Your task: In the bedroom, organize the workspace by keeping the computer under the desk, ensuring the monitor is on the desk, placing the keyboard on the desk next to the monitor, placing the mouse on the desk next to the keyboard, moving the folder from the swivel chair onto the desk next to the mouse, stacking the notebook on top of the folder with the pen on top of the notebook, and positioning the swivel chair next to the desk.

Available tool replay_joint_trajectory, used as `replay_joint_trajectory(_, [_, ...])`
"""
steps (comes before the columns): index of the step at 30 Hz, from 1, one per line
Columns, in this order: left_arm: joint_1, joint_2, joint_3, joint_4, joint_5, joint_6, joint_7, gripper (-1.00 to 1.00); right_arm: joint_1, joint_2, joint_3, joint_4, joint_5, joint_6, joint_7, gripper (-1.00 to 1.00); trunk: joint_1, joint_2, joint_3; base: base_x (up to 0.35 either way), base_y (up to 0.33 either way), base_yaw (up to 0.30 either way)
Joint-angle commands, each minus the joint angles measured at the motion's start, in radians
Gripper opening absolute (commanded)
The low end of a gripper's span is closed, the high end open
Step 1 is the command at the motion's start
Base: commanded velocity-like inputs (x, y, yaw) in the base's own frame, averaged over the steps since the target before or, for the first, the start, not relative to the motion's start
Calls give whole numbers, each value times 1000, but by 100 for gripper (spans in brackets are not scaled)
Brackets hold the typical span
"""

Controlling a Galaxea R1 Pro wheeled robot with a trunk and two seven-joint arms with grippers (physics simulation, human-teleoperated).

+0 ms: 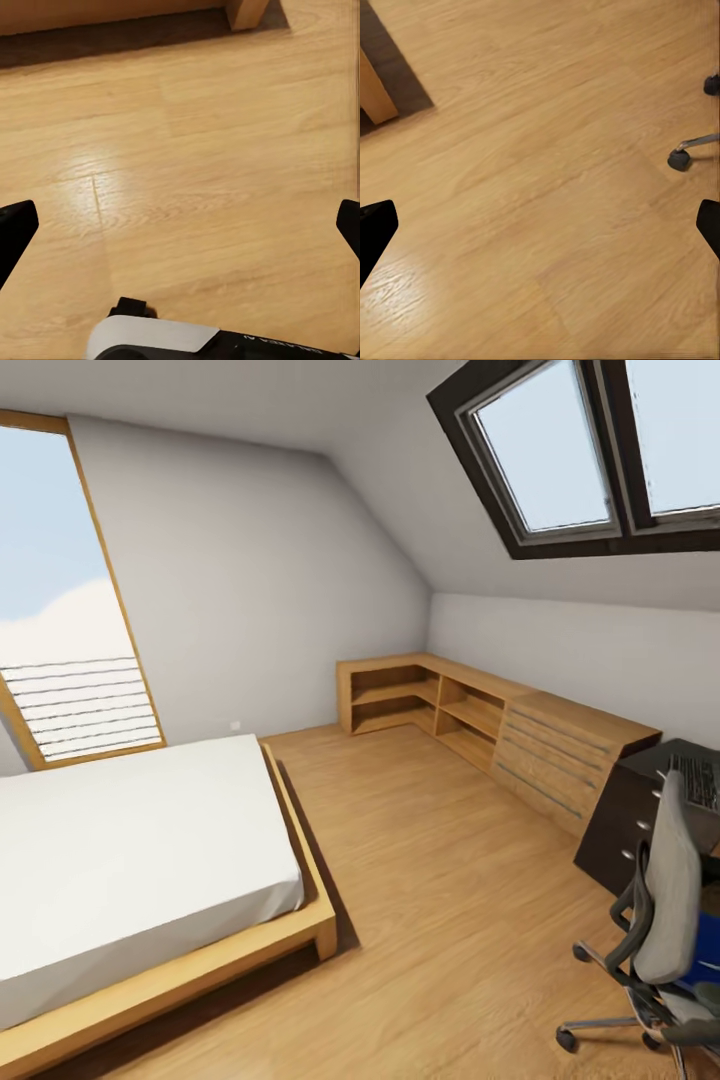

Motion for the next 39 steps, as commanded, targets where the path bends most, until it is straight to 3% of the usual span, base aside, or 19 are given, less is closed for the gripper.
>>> replay_joint_trajectory(1, [0, 0, 0, 0, 4, -3, 0, 100, -1, 0, 0, 1, 0, -3, -2, 100, 0, -1, -2, 0, 61, -259])
replay_joint_trajectory(18, [0, -1, -1, 0, 2, -3, -2, 100, -1, 0, 0, 0, 0, -4, -2, 100, 0, -1, -2, 80, 189, -260])
replay_joint_trajectory(39, [0, 1, 0, 0, 2, -3, -2, 100, -1, 0, 0, 0, 0, -4, -2, 100, 0, -1, -2, 7, 13, -261])
